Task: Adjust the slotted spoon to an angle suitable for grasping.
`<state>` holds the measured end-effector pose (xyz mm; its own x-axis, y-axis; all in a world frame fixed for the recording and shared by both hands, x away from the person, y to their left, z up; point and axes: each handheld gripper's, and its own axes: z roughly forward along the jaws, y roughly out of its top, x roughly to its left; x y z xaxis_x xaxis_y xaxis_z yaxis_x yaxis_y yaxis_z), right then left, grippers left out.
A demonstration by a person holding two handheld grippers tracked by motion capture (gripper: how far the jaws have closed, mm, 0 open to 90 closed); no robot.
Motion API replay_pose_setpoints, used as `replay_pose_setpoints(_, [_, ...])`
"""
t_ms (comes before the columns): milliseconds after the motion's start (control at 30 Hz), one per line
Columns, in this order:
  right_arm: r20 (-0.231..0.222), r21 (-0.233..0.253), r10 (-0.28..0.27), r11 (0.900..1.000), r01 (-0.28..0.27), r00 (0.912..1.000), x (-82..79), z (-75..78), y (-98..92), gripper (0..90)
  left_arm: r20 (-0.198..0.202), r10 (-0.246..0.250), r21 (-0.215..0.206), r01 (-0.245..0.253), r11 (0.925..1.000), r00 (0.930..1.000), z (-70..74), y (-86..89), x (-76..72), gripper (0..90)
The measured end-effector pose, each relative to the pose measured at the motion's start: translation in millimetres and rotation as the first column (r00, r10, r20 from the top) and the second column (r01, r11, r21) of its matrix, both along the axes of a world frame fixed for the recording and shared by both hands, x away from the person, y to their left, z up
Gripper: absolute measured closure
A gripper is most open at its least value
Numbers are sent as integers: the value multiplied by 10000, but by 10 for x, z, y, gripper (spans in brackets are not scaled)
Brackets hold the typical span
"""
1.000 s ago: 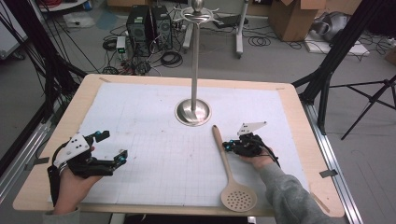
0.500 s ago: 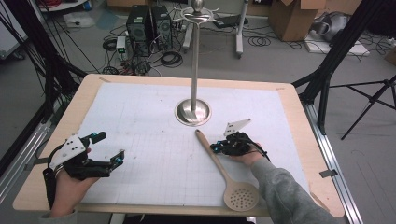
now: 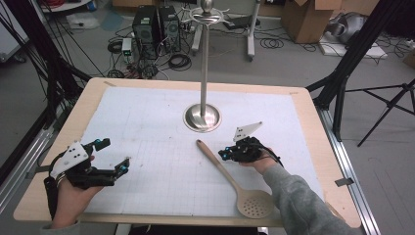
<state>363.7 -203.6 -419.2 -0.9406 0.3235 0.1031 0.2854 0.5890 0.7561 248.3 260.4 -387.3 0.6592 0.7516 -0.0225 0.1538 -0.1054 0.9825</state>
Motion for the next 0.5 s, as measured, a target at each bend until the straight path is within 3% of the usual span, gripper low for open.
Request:
replay_pose_setpoints(267, [372, -157, 312, 9994, -306, 9988, -327, 194, -54, 897, 32, -80, 19, 80, 10000, 10000, 11, -43, 4, 33])
replay_pose_setpoints(500, [219, -788, 762, 9941, -743, 9968, -638, 143, -63, 897, -4, -191, 77, 191, 9998, 9998, -3, -83, 28, 33])
